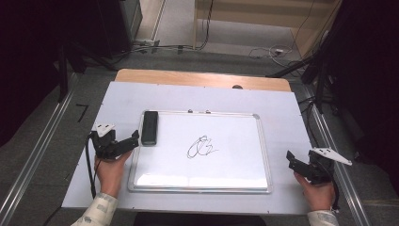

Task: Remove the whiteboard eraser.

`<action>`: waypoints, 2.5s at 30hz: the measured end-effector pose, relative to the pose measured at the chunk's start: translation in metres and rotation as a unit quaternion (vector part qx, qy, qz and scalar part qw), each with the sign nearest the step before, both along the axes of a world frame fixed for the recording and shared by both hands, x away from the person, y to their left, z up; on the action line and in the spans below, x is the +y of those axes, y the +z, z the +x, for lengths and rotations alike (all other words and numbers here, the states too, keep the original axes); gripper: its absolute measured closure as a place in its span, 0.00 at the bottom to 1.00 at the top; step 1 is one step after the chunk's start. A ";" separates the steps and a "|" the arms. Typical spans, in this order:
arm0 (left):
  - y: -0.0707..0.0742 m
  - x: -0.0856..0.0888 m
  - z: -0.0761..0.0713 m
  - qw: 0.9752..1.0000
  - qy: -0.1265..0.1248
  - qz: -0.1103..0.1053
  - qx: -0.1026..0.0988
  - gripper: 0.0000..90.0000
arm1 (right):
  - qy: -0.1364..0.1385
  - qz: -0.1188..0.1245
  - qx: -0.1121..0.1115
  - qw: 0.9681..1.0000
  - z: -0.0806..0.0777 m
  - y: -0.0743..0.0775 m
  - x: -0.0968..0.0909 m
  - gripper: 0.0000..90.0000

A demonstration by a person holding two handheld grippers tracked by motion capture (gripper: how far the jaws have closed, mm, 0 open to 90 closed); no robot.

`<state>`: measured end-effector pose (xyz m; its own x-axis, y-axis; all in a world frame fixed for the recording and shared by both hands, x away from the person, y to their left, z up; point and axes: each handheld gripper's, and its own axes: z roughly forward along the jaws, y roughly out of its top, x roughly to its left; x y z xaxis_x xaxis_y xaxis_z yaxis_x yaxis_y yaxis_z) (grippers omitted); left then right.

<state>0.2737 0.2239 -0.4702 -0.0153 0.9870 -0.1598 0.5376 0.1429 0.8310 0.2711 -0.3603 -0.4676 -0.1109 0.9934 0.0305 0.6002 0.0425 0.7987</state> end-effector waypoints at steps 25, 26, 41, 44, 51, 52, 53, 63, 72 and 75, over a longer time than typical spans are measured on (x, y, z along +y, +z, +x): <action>-0.010 -0.039 0.065 1.000 -0.014 0.013 0.023 0.13 | -0.006 0.002 0.006 1.000 0.001 -0.001 0.001 0.18; -0.011 -0.040 0.067 0.999 -0.015 0.015 0.025 0.14 | -0.006 0.003 0.007 1.000 0.001 -0.001 0.001 0.18; -0.015 -0.060 0.092 0.995 -0.016 0.063 0.071 0.23 | -0.005 0.002 0.008 1.000 0.002 -0.002 0.001 0.18; -0.015 -0.062 0.094 0.995 -0.015 0.065 0.077 0.26 | -0.006 0.003 0.008 1.000 0.002 -0.001 0.001 0.18; -0.017 -0.064 0.096 0.994 -0.012 0.072 0.077 0.34 | -0.005 0.001 0.008 1.000 0.002 -0.002 0.001 0.18; -0.017 -0.065 0.096 0.995 -0.012 0.072 0.075 0.36 | -0.005 0.001 0.008 1.000 0.002 -0.002 0.001 0.19; -0.017 -0.066 0.096 0.995 -0.014 0.073 0.073 0.37 | -0.005 0.000 0.008 1.000 0.002 -0.002 0.001 0.19; -0.021 -0.069 0.097 0.994 -0.016 0.080 0.075 0.45 | -0.006 0.000 0.008 1.000 0.002 -0.002 0.001 0.19; -0.021 -0.068 0.097 0.994 -0.021 0.083 0.070 0.46 | -0.006 0.001 0.007 1.000 0.002 -0.002 0.001 0.19; -0.021 -0.068 0.097 0.994 -0.023 0.082 0.069 0.46 | -0.007 0.001 0.007 1.000 0.002 -0.002 0.001 0.19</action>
<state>0.3705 0.1559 -0.4910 0.0192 0.9998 0.0031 0.6511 -0.0149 0.7588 0.2733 -0.3591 -0.4694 -0.0975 0.9946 0.0344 0.6120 0.0327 0.7902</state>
